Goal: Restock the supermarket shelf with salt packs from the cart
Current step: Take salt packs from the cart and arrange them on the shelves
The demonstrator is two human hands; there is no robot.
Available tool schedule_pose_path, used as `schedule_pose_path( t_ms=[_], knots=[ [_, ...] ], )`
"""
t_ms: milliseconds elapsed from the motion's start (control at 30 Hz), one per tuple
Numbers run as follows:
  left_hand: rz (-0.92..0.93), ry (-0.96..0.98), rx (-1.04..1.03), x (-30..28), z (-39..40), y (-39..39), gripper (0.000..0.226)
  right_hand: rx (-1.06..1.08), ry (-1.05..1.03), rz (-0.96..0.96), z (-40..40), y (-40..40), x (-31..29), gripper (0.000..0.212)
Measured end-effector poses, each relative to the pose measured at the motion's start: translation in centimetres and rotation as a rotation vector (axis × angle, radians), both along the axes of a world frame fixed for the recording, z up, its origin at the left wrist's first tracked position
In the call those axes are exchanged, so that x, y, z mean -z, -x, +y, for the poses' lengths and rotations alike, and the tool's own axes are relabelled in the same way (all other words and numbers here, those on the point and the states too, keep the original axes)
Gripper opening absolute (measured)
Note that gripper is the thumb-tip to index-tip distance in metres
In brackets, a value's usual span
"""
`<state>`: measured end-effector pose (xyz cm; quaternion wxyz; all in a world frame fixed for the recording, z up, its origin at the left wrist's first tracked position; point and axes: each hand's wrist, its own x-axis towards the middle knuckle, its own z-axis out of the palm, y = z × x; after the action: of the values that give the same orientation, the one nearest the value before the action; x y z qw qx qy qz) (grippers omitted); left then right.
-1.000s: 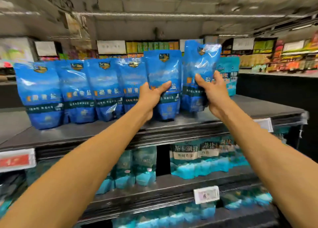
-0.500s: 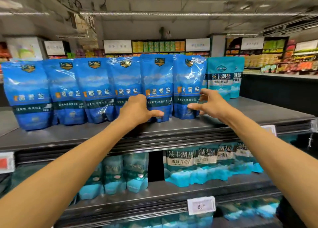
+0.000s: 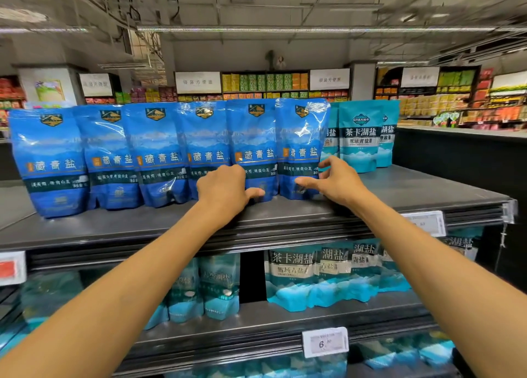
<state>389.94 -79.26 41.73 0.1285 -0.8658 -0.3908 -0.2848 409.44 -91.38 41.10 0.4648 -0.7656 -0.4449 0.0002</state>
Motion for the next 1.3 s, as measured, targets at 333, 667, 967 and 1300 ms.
schedule_pose_path(
  t_ms=[333, 667, 967, 1300],
  knots=[
    [-0.897, 0.326, 0.596, 1.8, -8.4, 2.7, 0.026, 0.101, -0.517, -0.258, -13.7, 0.7, 5.0, 0.009],
    [-0.769, 0.96, 0.976, 16.0, -22.1, -4.0, 0.023, 0.322, -0.537, 0.137, -28.8, 0.5, 18.4, 0.018],
    [0.073, 1.515, 1.271, 32.2, -33.9, -10.5, 0.017, 0.94, -0.431, 0.362, -44.3, 7.4, 31.4, 0.03],
    [0.731, 1.669, 1.082, 45.8, -50.2, -11.8, 0.02, 1.636, -0.436, 0.712, -59.9, 18.4, 47.8, 0.025]
  ],
)
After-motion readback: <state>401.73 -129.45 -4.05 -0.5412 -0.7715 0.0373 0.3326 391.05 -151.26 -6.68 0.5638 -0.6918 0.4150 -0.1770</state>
